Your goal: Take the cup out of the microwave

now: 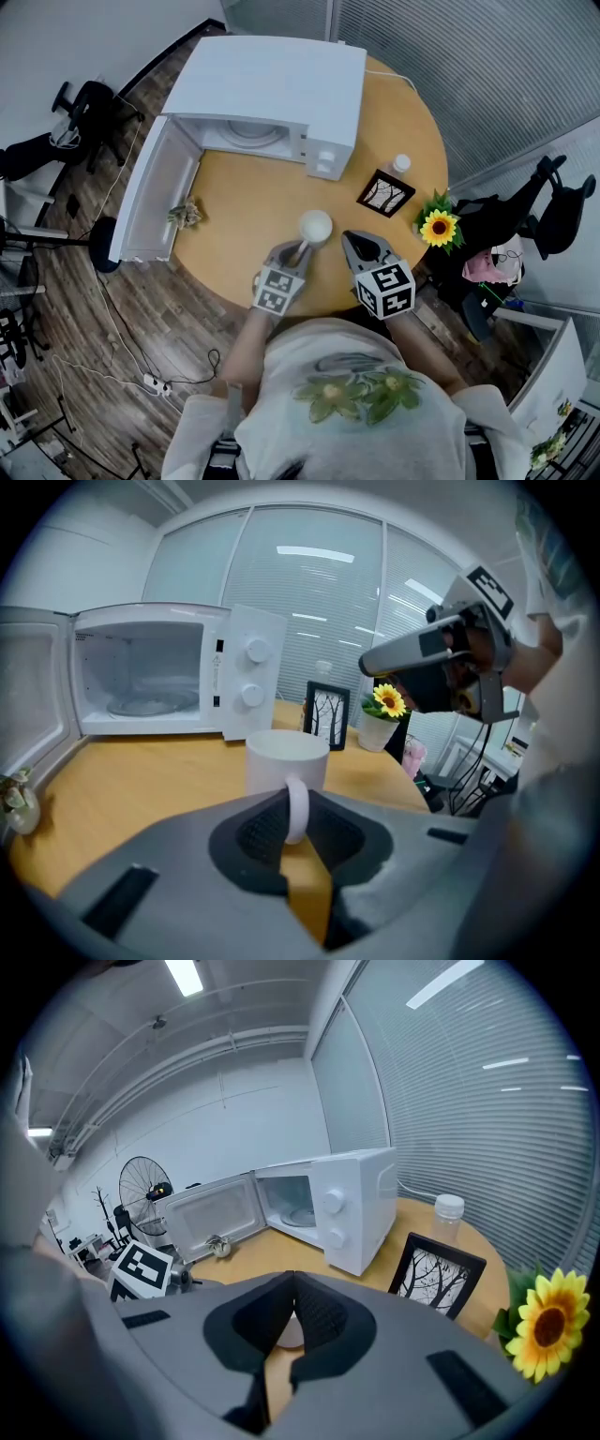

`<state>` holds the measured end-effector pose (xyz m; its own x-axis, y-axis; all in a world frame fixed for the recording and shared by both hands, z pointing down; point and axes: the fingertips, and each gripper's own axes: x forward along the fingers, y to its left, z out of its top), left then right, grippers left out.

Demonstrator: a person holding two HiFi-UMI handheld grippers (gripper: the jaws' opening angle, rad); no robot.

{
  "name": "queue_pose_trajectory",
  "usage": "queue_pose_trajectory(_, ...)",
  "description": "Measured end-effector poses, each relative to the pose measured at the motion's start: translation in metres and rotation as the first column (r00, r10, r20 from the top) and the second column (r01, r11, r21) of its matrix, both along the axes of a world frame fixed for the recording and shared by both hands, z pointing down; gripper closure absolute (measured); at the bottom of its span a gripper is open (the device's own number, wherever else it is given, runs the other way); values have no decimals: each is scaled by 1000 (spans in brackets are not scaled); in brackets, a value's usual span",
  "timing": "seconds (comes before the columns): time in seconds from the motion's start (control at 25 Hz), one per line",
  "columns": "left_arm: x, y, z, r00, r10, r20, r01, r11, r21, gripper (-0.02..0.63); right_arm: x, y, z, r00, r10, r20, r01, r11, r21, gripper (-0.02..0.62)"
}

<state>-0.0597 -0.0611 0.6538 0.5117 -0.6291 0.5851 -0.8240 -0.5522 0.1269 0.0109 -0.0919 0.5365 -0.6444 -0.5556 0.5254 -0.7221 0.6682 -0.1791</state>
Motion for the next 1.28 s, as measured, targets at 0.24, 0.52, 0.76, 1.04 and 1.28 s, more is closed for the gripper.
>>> queue_pose_trajectory(0.24, 0, 3, 4, 1000, -10, 18, 9, 1000, 5, 554, 3, 3, 2, 1000, 1, -3, -1, 1000, -1, 578)
queue_pose_trajectory(0.52, 0, 7, 8, 999, -13, 33, 13, 1000, 4, 554, 4, 7, 3, 1000, -6, -4, 6, 1000, -3, 578)
queue_pose_trajectory(0.76, 0, 10, 14, 998, -8, 63, 9, 1000, -11, 554, 6, 8, 4, 1000, -9, -5, 9, 1000, -4, 578)
queue_pose_trajectory(1.04, 5, 14, 15, 999, -1, 45, 3, 999, -42, 535, 7, 11, 4, 1000, -10, -3, 10, 1000, -6, 578)
queue_pose_trajectory(1.28, 10, 16, 16, 998, 0, 60, 3, 998, -55, 472, 9, 14, 6, 1000, -11, -1, 11, 1000, -8, 578)
